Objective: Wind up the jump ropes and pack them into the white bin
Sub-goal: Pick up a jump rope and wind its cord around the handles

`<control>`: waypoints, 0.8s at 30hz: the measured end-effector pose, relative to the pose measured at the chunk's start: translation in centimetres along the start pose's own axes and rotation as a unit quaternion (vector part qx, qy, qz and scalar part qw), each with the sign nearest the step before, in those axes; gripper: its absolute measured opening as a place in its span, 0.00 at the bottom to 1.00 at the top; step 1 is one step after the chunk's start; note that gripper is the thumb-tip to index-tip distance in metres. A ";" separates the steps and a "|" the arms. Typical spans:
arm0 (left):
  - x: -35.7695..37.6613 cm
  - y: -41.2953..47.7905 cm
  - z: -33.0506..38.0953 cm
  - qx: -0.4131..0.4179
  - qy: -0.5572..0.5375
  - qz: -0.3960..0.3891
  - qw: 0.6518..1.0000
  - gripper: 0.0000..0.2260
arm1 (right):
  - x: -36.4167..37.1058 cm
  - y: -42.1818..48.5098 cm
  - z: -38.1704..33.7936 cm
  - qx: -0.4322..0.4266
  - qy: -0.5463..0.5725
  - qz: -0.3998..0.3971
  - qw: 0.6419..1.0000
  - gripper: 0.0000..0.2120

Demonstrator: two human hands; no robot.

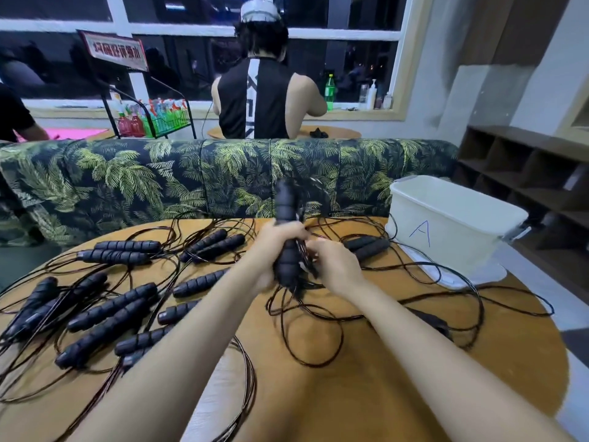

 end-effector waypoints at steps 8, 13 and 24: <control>-6.3 1.2 8.7 0.065 -0.194 0.010 0.979 0.05 | -2.3 0.8 5.1 0.005 -0.060 -0.038 0.997 0.04; -10.7 0.2 12.4 0.216 -0.008 0.112 0.970 0.07 | -5.9 3.2 5.8 -0.040 -0.201 0.081 0.975 0.05; -3.0 0.9 -5.0 0.340 0.749 -0.047 0.566 0.16 | -0.2 0.8 14.0 -0.085 -0.372 -0.139 0.914 0.32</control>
Point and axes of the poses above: each hand's wrist, its own y-axis towards the middle knuckle, its own x-axis out of the palm, z = x × y, the point moved 8 cm from there along y, towards the middle knuckle, and after that the axes turned 12 degrees about z, right-handed, at the moved point
